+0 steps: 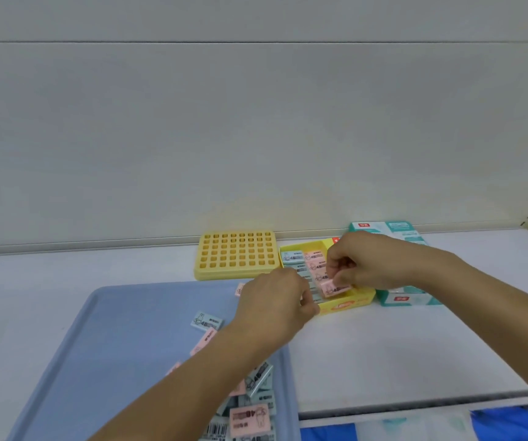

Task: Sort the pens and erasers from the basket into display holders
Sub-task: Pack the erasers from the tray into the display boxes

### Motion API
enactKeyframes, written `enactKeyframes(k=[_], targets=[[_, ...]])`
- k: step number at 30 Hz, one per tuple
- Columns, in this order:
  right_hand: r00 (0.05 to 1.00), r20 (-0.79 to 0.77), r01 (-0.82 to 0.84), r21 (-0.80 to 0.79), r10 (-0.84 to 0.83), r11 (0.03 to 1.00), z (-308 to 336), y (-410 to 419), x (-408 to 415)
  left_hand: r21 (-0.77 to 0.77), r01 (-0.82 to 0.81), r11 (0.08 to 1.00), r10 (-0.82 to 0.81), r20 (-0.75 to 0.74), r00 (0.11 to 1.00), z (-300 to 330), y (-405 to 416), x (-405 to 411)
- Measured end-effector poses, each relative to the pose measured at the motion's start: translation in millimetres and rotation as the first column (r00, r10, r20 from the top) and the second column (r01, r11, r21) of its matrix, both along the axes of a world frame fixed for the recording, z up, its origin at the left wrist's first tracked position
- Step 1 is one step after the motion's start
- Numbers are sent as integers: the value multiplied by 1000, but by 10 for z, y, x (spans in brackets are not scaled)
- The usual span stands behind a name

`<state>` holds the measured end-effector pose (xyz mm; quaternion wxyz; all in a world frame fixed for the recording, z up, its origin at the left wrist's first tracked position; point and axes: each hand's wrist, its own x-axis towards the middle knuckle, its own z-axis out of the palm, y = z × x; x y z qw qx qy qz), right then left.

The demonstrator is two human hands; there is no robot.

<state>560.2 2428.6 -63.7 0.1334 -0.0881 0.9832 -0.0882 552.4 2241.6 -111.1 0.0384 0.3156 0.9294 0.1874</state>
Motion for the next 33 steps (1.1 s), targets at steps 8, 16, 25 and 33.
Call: enactKeyframes(k=[8,16,25,33], targets=[[995,103,-9,132,-5,991,-2,-126,-79,-5,-7,1000,7,27,1000,-31,3,-1],[998,-19,65,181,-62,981,-117,-118,-53,2,-5,1000,5,13,1000,-59,5,7],[996,-89,46,266,-23,963,-182,-120,11,-22,10,1000,-11,-13,1000,-68,28,8],[992,-117,53,99,-41,994,-210,-13,109,-113,148,982,-163,-136,977,-77,36,-14]])
